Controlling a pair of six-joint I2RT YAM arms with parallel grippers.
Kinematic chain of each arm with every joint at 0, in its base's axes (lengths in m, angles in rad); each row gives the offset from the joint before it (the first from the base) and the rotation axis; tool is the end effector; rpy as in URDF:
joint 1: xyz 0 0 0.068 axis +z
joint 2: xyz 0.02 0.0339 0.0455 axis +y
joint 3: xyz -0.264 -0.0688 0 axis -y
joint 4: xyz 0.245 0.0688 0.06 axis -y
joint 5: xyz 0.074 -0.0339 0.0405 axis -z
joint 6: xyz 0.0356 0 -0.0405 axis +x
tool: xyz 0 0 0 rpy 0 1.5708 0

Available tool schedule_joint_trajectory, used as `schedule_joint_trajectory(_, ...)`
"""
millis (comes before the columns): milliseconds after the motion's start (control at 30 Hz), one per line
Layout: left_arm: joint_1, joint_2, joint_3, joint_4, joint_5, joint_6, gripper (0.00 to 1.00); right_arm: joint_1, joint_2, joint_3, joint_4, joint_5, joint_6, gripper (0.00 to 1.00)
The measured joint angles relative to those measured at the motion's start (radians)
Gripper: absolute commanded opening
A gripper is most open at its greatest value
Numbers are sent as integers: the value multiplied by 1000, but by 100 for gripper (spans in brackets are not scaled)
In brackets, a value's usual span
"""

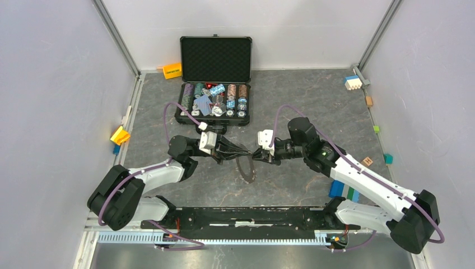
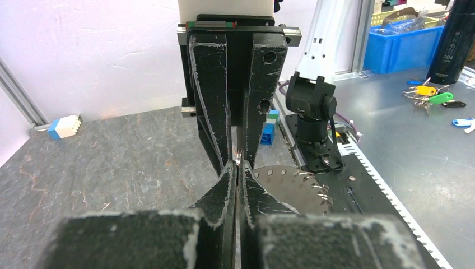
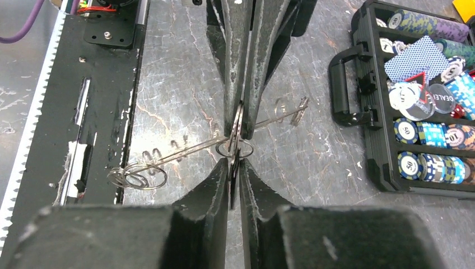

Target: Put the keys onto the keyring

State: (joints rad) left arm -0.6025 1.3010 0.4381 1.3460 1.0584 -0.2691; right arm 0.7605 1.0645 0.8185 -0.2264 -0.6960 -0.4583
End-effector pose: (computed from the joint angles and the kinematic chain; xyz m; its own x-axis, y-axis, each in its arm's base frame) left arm 0.1765 -0.1590 0.2633 0.1260 -0.2449 -0.9613 0.9826 -0.1022 0.1549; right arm 0.1541 0.1781 0.2968 0.1214 -0.3532 -0.9277 -0.9912 0.0069 -0.1323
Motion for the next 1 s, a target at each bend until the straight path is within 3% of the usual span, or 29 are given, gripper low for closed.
schedule_joint_trajectory(300,0,2,0,3,-6,0,2,-8,-32,-10,-15,31,-3,0)
schedule_joint_trajectory(1000,0,10,0,-33,15,29,2,-8,-57,-2,-84,46,-37,0)
